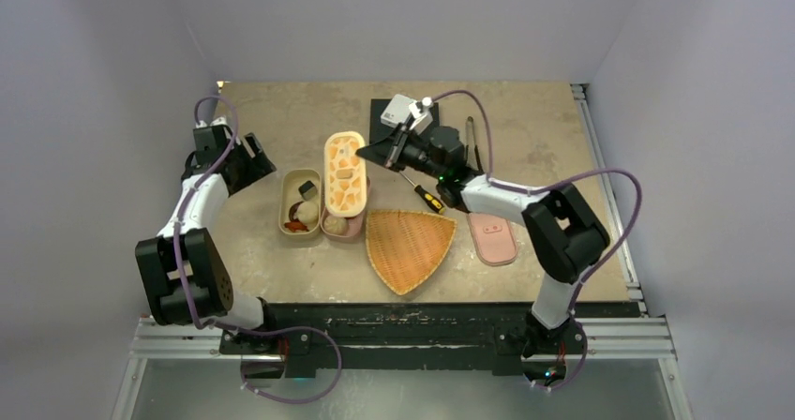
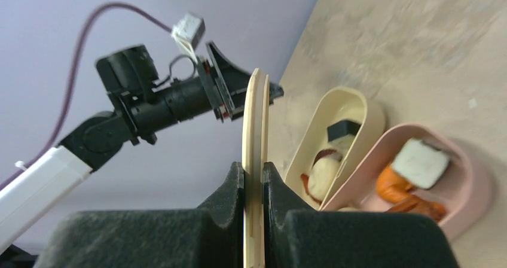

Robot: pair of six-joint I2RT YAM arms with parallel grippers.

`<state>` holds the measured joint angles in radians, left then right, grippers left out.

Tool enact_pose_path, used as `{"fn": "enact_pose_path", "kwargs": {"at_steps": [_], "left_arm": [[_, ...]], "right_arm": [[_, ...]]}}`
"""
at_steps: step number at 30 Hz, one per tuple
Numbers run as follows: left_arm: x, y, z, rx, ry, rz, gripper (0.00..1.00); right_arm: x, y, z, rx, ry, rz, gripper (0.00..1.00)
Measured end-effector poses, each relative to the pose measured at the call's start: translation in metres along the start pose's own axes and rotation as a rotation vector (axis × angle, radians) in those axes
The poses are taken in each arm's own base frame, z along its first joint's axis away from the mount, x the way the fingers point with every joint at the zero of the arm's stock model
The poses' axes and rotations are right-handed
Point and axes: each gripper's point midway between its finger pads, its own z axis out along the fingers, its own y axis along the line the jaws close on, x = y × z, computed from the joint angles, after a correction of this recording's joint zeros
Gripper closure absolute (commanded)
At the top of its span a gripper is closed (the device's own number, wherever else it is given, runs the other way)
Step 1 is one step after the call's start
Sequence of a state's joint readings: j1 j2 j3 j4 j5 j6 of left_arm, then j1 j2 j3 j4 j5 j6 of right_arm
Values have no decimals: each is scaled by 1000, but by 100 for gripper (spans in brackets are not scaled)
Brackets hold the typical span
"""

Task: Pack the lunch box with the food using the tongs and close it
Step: Adjust the packing box at the center of the board.

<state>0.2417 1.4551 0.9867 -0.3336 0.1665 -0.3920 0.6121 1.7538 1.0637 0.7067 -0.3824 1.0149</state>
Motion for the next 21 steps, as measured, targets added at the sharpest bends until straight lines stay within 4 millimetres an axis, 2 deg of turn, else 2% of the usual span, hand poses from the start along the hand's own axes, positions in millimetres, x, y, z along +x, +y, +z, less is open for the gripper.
{"fn": "enact_pose_path", "kwargs": {"at_steps": [2,4,7,9,13,16,17,21], "left_arm": [[2,2,-3,-13,-3,6,34],[1,-1,-4,-6,-9,17,43],[6,-2,0,9,16,24,52],[13,0,5,10,42,21,54],[39,6,13,-7,121,27,53],[58,2,15,-13,177,63,53],[64,-1,16,-11,194,82,55],[86,-7,22,-20,260,144,72]], "right_arm": [[24,-2,15,-7,46,35,100],[41,-7,25,-2,76,66,100],[58,-15,35,17,99,101,100],[63,-19,37,27,103,117,100],[59,-18,38,33,82,117,100],[53,-11,36,29,66,105,100],[51,-8,35,27,62,101,100],[38,9,28,9,29,77,100]]}}
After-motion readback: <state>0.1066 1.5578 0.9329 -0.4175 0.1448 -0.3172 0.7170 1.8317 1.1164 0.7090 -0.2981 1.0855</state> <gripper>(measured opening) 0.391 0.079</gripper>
